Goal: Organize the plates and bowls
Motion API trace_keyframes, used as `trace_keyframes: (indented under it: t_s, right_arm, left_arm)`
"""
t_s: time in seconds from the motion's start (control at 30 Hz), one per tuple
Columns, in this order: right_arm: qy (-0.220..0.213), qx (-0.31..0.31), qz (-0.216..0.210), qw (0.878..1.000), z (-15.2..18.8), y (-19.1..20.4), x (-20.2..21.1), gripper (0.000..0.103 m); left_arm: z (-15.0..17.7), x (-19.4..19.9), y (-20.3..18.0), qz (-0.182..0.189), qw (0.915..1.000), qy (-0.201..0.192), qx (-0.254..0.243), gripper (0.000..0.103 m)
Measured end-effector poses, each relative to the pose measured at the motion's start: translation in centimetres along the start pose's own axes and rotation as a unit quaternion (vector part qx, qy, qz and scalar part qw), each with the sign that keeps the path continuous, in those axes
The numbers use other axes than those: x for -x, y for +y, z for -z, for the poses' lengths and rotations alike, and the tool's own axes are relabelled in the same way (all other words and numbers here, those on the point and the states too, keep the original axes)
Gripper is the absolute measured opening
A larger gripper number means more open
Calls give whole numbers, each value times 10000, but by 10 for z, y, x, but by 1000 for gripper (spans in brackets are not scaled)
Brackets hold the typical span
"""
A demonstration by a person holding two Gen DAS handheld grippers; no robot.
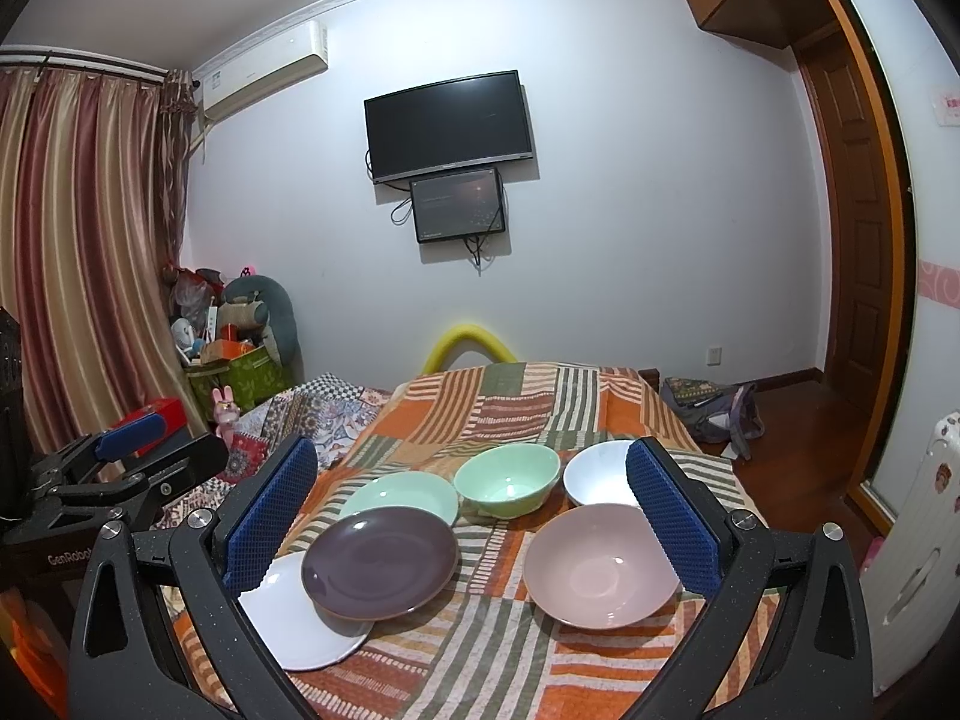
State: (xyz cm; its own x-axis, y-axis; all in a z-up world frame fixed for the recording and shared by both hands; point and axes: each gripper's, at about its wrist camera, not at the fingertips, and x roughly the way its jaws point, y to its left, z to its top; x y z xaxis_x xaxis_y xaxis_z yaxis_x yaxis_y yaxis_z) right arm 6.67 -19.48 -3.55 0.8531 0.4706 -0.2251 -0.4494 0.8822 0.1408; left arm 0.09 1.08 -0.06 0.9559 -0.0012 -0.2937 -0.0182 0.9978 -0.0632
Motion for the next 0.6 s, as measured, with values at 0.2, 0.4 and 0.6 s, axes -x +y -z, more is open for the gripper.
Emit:
trace_keyframes:
  t_s: [0.2, 0.4, 0.6]
  right_arm:
    - [3, 8, -6, 10000, 1, 0, 0, 103]
    - [25, 12, -15, 10000, 4, 1, -1, 103]
    - [71, 45, -73, 9999, 7, 8, -6, 103]
  left_arm:
    - [1, 1, -3, 6, 10000, 11, 8, 103]
    - [4, -3, -1, -3, 10000, 30, 43, 103]
    - [6, -7, 3, 13, 9999, 111, 130, 103]
